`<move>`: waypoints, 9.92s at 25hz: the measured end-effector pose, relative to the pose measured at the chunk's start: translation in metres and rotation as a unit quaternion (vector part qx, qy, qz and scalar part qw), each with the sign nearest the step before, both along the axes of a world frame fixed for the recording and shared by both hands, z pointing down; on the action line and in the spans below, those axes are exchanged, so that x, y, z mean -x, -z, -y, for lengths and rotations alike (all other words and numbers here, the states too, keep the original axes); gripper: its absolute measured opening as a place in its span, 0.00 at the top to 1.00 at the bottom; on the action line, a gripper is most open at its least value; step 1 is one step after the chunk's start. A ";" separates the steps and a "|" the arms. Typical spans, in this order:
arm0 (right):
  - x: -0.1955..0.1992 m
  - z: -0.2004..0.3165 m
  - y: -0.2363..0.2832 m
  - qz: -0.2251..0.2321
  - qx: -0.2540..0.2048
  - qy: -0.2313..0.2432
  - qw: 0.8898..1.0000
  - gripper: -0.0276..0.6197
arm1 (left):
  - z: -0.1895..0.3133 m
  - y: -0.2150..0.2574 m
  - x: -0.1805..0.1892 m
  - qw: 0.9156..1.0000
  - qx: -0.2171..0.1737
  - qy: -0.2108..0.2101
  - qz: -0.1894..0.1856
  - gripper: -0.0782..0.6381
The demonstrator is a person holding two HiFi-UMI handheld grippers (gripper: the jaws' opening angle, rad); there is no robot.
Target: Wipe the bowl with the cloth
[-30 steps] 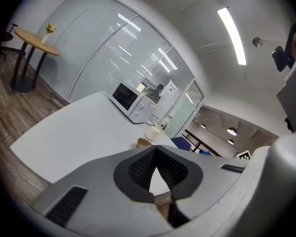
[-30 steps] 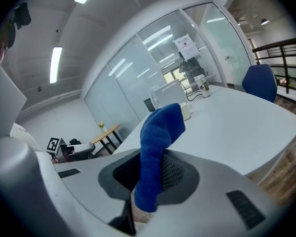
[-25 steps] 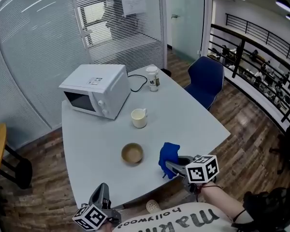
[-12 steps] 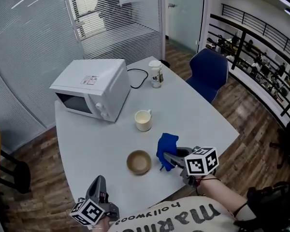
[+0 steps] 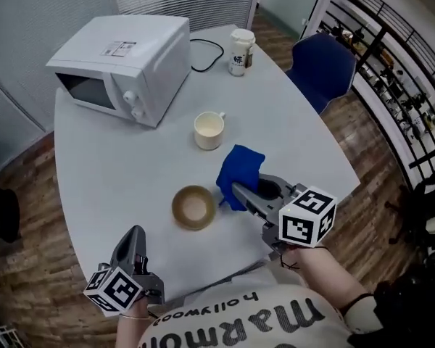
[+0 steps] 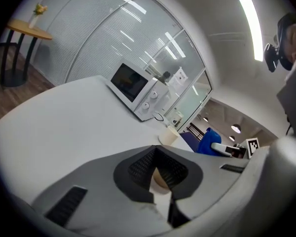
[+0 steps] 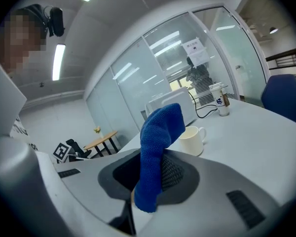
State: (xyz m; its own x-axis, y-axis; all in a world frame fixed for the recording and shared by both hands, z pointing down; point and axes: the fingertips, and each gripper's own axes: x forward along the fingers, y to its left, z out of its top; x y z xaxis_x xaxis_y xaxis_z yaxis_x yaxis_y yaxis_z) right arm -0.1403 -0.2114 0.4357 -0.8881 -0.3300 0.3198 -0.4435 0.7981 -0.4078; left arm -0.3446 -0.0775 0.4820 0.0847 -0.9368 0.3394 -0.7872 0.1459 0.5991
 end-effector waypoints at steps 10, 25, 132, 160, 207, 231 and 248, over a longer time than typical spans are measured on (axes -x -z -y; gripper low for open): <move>0.042 0.007 -0.007 0.068 0.002 0.154 0.986 0.86 | 0.011 -0.024 -0.026 0.999 0.004 0.050 -0.011 0.79; 0.080 -0.046 -0.072 0.015 0.023 0.383 0.923 0.86 | 0.047 -0.097 -0.082 0.990 0.126 0.068 0.004 0.63; 0.128 -0.030 0.081 0.051 0.044 0.105 0.992 0.86 | 0.082 0.142 -0.047 0.954 -0.094 0.106 0.265 0.82; 0.098 -0.011 0.059 -0.078 -0.094 0.096 0.988 0.86 | 0.063 0.143 -0.048 0.957 -0.091 0.122 0.245 0.80; 0.096 -0.035 0.057 -0.154 -0.251 0.198 0.935 0.86 | 0.074 0.138 -0.049 0.975 -0.108 0.123 0.151 0.81; 0.080 0.000 0.102 -0.072 -0.206 0.115 0.969 0.86 | 0.082 0.126 -0.057 0.981 -0.090 0.078 0.155 0.83; 0.089 -0.019 0.097 -0.030 -0.103 0.105 0.989 0.86 | 0.084 0.151 -0.090 0.958 -0.112 0.021 0.262 0.84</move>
State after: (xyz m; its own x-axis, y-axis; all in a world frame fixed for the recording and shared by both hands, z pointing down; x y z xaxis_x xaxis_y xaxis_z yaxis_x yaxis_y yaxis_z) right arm -0.2292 -0.1928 0.3390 -0.9255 -0.2040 0.3190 -0.2778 0.9383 -0.2059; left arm -0.2542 -0.1617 0.3313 -0.0826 -0.9899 0.1156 -0.9848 0.0989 0.1426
